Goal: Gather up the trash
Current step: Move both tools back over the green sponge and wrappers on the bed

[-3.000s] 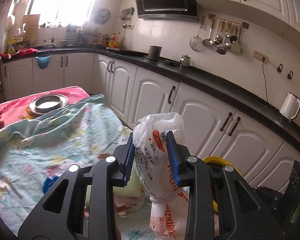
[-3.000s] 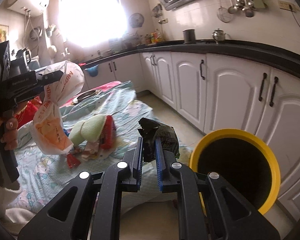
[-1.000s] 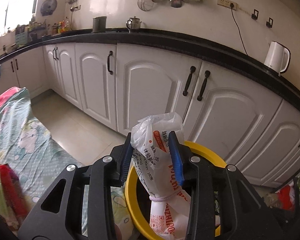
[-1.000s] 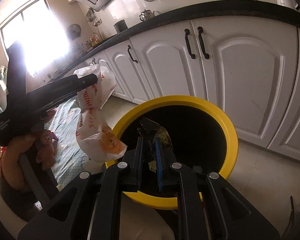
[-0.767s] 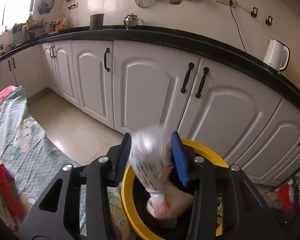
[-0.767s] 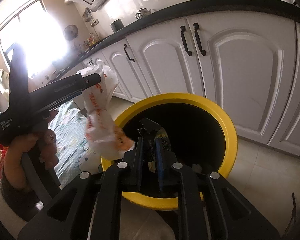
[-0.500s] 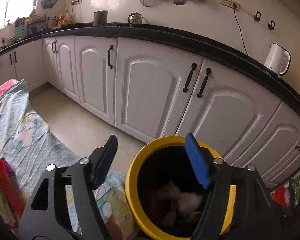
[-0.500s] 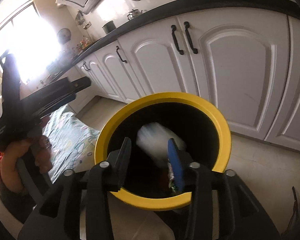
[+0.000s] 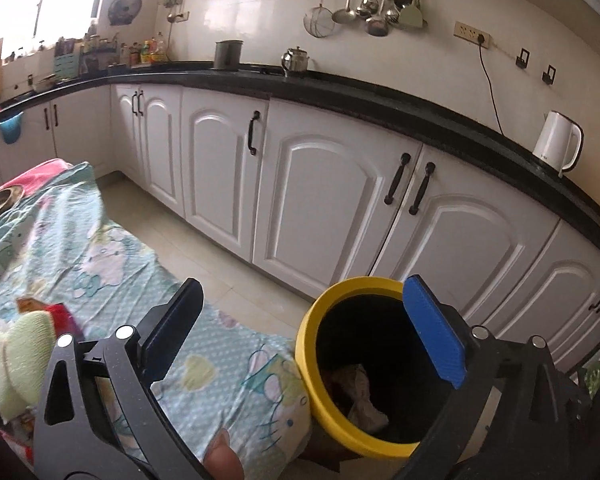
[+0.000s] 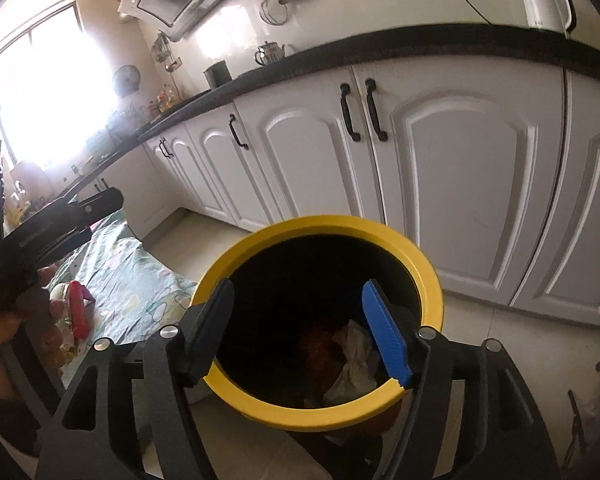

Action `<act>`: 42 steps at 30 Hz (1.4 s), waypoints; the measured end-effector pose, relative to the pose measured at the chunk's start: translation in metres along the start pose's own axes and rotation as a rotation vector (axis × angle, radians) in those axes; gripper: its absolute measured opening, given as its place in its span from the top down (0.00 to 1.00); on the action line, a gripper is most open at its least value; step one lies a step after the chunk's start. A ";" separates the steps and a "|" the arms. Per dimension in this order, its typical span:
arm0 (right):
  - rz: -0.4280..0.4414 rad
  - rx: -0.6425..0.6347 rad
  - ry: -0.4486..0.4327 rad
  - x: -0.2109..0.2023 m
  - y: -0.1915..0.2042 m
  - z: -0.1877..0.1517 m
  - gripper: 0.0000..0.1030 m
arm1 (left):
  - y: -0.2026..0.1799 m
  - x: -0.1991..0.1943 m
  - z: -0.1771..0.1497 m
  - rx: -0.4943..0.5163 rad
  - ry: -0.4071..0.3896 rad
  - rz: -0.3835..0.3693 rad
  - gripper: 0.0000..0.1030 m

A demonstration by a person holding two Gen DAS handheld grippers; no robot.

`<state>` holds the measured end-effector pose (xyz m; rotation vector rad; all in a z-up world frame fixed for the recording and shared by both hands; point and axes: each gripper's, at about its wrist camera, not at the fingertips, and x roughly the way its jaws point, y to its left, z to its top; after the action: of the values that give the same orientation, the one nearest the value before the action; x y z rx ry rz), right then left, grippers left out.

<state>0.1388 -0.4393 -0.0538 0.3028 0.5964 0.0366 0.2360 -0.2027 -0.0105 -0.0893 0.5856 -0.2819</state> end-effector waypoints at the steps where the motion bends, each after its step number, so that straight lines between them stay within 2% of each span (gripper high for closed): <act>1: 0.000 -0.006 -0.009 -0.002 0.002 0.000 0.34 | 0.002 -0.004 0.000 0.001 -0.006 0.007 0.11; 20: 0.082 -0.136 -0.062 -0.020 0.056 0.003 0.28 | 0.055 -0.082 -0.012 -0.027 -0.107 0.146 0.11; 28: 0.131 -0.198 -0.056 -0.024 0.086 -0.004 0.27 | 0.080 -0.102 -0.018 -0.057 -0.124 0.196 0.11; 42: 0.231 -0.267 -0.038 -0.027 0.135 -0.012 0.16 | 0.119 -0.127 -0.022 -0.122 -0.148 0.258 0.11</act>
<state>0.1173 -0.3104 -0.0092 0.1114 0.5099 0.3296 0.1509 -0.0520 0.0196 -0.1499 0.4611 0.0117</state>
